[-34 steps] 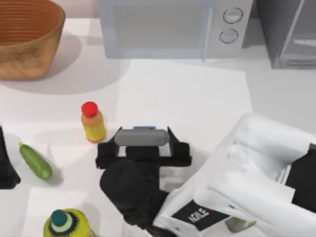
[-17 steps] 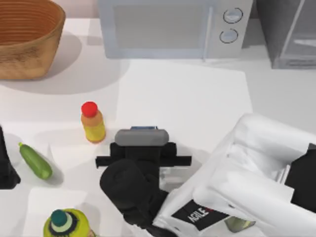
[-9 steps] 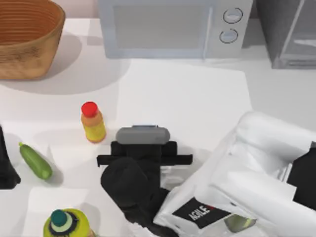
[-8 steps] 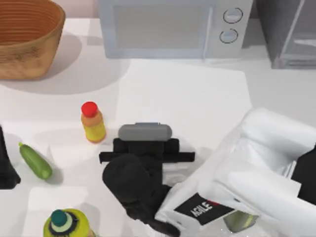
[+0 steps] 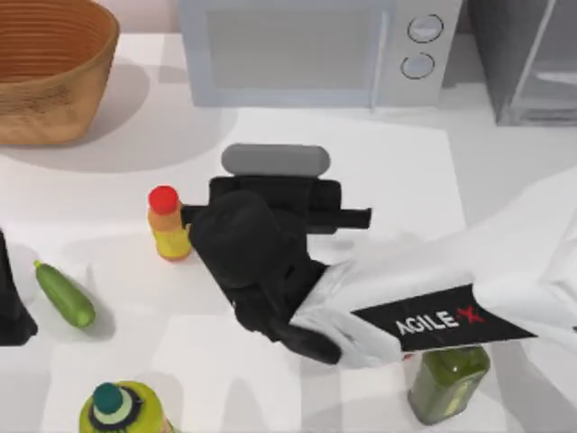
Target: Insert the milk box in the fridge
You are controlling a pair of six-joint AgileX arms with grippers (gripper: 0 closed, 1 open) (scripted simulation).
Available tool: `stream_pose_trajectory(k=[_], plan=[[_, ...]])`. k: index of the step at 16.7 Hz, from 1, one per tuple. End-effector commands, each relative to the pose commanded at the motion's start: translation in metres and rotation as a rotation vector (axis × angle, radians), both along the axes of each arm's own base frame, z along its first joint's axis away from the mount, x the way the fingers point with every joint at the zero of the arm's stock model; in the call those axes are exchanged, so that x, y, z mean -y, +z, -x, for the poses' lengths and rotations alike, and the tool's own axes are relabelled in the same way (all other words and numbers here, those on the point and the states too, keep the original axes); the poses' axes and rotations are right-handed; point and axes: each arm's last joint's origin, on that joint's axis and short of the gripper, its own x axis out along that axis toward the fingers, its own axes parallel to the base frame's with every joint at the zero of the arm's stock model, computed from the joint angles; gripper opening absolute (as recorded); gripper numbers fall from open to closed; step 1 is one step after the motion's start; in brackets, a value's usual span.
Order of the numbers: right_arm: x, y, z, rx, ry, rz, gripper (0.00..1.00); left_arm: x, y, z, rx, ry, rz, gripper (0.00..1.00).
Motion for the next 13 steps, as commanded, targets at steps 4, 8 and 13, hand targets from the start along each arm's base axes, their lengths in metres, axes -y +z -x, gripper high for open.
stream_pose_trajectory(k=[4, 8, 13], plan=[[-0.009, 0.048, 0.021, 0.022, 0.007, 0.02, 0.0, 0.0, 0.0, 0.0, 0.0, 0.0, 0.0, 1.0], [-0.013, 0.059, 0.031, 0.03, 0.019, 0.024, 0.0, 0.0, 0.0, 0.0, 0.0, 0.0, 0.0, 1.0], [0.0, 0.056, 0.024, 0.011, 0.006, 0.062, 0.0, 0.0, 0.0, 0.0, 0.0, 0.0, 0.0, 1.0]])
